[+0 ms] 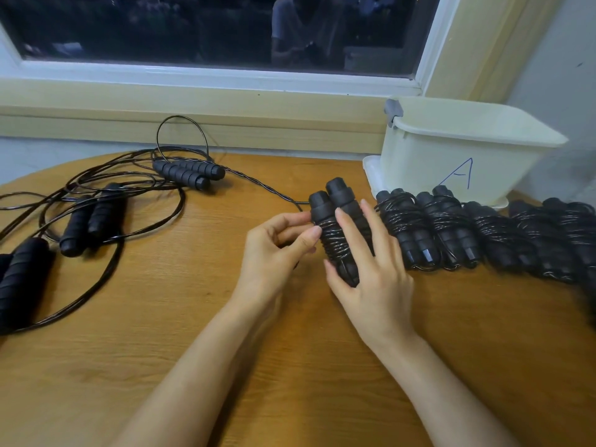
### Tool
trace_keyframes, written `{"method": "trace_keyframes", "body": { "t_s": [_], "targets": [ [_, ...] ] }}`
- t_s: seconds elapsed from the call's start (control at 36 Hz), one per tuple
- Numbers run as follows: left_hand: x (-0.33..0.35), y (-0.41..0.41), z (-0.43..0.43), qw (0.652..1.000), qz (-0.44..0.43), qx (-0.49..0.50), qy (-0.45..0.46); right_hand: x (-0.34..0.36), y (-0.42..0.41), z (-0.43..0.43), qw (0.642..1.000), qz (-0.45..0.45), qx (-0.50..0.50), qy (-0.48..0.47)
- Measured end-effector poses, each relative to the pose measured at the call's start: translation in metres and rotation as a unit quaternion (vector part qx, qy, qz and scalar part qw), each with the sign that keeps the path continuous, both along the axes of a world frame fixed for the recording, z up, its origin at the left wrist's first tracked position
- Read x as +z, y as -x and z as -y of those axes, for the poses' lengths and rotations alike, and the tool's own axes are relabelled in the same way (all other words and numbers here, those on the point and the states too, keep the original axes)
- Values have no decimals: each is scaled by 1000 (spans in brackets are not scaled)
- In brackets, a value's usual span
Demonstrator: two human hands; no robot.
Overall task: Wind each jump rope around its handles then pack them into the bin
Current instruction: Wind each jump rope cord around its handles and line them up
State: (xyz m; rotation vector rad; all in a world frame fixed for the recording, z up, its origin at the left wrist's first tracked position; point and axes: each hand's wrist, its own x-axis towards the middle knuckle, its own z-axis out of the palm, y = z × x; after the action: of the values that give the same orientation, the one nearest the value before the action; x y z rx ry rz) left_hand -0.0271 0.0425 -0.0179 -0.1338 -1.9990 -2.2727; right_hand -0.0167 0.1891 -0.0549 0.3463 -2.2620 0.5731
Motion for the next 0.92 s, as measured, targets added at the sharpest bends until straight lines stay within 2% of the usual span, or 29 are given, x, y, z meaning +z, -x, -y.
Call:
{"method": "trace_keyframes", "body": {
  "t_s": [0.14, 0.25, 0.36, 0.47, 0.58, 0.67, 0.78, 0.92],
  "targets": [
    [-2, 4, 6, 1000, -5, -12, 3, -4, 3, -3, 994, 8, 61, 95],
    [-2, 8, 8, 999, 5, -30, -14, -6, 2, -1, 973, 40, 128, 187],
    [-1, 9, 8, 998, 24, -50, -33, -2, 1, 0, 956, 60, 170, 230],
    [-3, 13, 16, 990, 67, -120, -14, 3, -3, 1, 942, 82, 203, 256],
    [-3, 10, 20, 975, 67, -209, -11, 8, -9, 3, 921, 110, 243, 284],
    [-1, 9, 21, 976, 66, -207, -28, 7, -9, 3, 917, 114, 256, 283],
    [-5, 11, 19, 980, 64, -189, -25, 2, -5, 2, 942, 103, 215, 234],
    [-9, 11, 13, 990, 74, -114, -28, -5, 1, 2, 963, 65, 193, 177]
  ]
}}
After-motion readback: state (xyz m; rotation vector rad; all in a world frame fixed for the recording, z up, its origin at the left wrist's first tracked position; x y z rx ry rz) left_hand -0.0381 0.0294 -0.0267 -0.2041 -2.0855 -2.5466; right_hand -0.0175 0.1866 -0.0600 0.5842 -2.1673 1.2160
